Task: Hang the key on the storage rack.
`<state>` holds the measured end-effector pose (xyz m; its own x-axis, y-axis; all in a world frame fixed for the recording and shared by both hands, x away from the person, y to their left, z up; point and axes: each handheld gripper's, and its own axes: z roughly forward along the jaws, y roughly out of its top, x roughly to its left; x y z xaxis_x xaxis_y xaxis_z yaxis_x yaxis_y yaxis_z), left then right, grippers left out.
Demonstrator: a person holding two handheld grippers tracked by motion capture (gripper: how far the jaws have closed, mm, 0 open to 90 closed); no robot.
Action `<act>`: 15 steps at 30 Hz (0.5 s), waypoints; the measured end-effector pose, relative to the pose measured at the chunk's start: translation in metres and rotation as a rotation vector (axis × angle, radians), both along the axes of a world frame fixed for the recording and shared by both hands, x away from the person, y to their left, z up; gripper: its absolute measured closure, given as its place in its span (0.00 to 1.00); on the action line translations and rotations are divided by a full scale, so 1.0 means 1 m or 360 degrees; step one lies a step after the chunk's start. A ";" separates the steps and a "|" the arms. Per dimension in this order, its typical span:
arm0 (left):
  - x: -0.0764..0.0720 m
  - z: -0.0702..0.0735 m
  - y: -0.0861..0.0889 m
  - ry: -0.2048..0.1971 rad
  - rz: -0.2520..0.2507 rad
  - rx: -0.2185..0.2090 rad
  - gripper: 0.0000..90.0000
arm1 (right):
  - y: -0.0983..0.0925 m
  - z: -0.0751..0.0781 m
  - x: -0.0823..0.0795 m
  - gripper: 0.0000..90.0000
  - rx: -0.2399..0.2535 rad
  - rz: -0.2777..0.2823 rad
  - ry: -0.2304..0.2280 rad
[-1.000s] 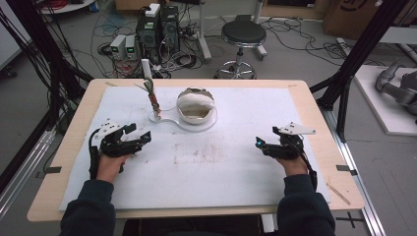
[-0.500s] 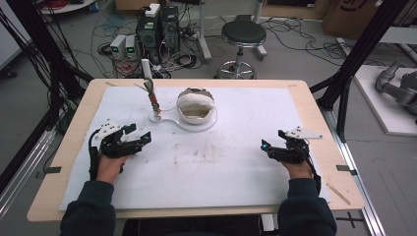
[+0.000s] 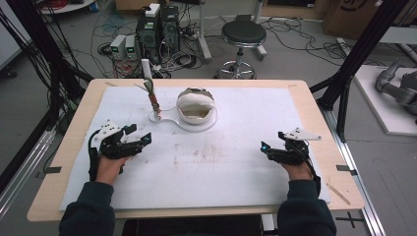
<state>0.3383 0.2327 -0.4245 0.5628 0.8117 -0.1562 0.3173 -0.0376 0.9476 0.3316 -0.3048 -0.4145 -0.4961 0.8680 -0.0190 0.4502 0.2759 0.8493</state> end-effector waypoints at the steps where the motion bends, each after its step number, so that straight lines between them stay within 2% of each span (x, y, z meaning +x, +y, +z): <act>1: 0.000 0.000 0.000 -0.0001 0.0000 -0.0003 0.27 | 0.000 0.000 0.000 0.23 -0.0002 0.0002 -0.0002; 15: 0.001 -0.001 -0.003 0.0007 -0.0005 0.0007 0.27 | -0.004 0.000 -0.001 0.24 0.0011 -0.0016 -0.0005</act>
